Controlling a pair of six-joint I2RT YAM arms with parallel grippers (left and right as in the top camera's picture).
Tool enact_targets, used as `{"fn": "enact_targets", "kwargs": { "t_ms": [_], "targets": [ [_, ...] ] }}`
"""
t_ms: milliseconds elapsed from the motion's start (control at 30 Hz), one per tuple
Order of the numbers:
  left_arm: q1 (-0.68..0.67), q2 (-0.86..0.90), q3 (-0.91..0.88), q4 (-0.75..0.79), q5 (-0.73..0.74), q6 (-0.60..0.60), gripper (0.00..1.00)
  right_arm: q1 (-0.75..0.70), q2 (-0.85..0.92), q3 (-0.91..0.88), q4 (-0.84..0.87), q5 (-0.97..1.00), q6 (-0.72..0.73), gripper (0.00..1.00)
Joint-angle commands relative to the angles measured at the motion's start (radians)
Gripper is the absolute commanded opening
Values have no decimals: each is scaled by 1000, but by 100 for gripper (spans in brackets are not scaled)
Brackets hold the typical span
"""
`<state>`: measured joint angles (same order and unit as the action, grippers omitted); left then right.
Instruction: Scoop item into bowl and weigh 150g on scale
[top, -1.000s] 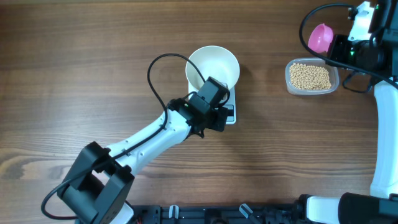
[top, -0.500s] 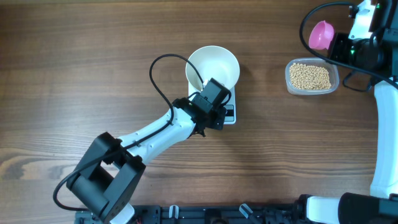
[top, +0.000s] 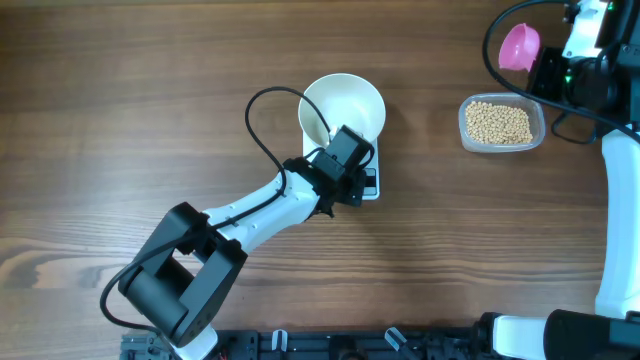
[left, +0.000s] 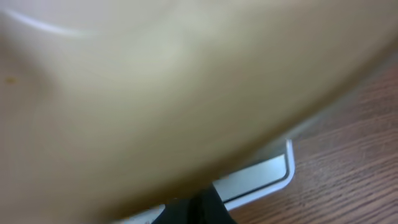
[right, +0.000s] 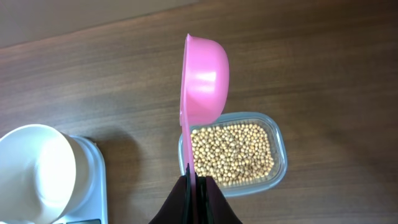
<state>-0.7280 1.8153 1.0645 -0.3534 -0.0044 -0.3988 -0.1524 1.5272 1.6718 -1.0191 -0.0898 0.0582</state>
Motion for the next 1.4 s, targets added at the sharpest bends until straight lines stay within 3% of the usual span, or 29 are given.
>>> {"fn": "enact_targets", "kwargs": {
  "t_ms": [0,1367],
  "targets": [
    [1,14,-6,27,-43,-6,4,-4,4,15,13,-16,-6,4],
    [1,53,-6,44,-29,-6,4,-4,4,15,14,-16,-6,4]
  ]
}}
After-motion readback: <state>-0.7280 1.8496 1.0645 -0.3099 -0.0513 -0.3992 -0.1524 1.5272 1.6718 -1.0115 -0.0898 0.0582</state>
